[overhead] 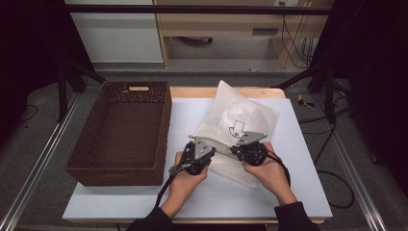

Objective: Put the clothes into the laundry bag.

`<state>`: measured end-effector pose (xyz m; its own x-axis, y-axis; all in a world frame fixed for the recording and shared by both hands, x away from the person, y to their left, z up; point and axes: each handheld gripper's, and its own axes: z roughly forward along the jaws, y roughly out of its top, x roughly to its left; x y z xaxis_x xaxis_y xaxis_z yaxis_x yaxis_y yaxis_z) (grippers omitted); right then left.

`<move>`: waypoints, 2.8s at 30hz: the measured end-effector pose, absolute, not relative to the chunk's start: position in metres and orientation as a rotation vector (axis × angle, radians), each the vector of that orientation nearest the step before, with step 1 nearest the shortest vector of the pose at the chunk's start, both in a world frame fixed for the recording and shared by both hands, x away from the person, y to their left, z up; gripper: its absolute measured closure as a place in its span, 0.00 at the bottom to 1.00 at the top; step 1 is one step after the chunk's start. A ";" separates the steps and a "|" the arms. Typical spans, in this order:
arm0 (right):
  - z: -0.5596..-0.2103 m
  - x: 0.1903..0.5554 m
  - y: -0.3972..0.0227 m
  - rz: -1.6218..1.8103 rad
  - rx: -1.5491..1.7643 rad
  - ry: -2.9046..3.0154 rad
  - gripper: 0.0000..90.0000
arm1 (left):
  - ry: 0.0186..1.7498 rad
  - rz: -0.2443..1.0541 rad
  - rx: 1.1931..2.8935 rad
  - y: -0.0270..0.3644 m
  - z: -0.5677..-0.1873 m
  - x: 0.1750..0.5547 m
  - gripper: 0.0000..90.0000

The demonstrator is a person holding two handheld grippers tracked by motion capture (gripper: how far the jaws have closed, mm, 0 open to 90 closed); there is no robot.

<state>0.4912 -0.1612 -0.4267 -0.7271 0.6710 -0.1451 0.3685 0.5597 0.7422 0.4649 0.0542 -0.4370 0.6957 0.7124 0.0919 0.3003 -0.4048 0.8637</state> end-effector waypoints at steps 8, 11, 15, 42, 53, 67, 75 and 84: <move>-0.427 0.490 -0.161 0.983 0.827 2.387 0.98 | 0.849 0.769 1.977 0.070 -0.440 0.450 0.63; -0.427 0.489 -0.161 0.980 0.819 2.390 0.98 | 0.872 0.859 1.951 0.070 -0.443 0.454 0.45; -0.427 0.489 -0.162 0.980 0.815 2.390 0.98 | 0.935 0.887 1.973 0.067 -0.453 0.468 0.40; -0.424 0.487 -0.164 0.992 0.825 2.393 0.98 | 1.067 0.774 2.026 0.074 -0.473 0.486 0.74; -0.433 0.484 -0.161 0.945 0.797 2.434 0.98 | 0.959 0.680 2.050 0.071 -0.458 0.465 0.84; -0.445 0.483 -0.159 0.878 0.787 2.466 0.98 | 0.860 0.589 2.091 0.068 -0.452 0.436 0.86; -0.446 0.474 -0.157 0.869 0.762 2.477 0.98 | 0.812 0.547 2.123 0.067 -0.452 0.418 0.86; -0.448 0.460 -0.158 0.850 0.739 2.486 0.98 | 0.782 0.508 2.135 0.069 -0.452 0.399 0.86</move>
<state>0.4604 -0.1578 -0.4484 -0.7757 0.5973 -0.2037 0.3477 0.6739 0.6519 0.3995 0.0687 -0.4520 0.7298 0.6772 0.0935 0.3608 -0.4976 0.7888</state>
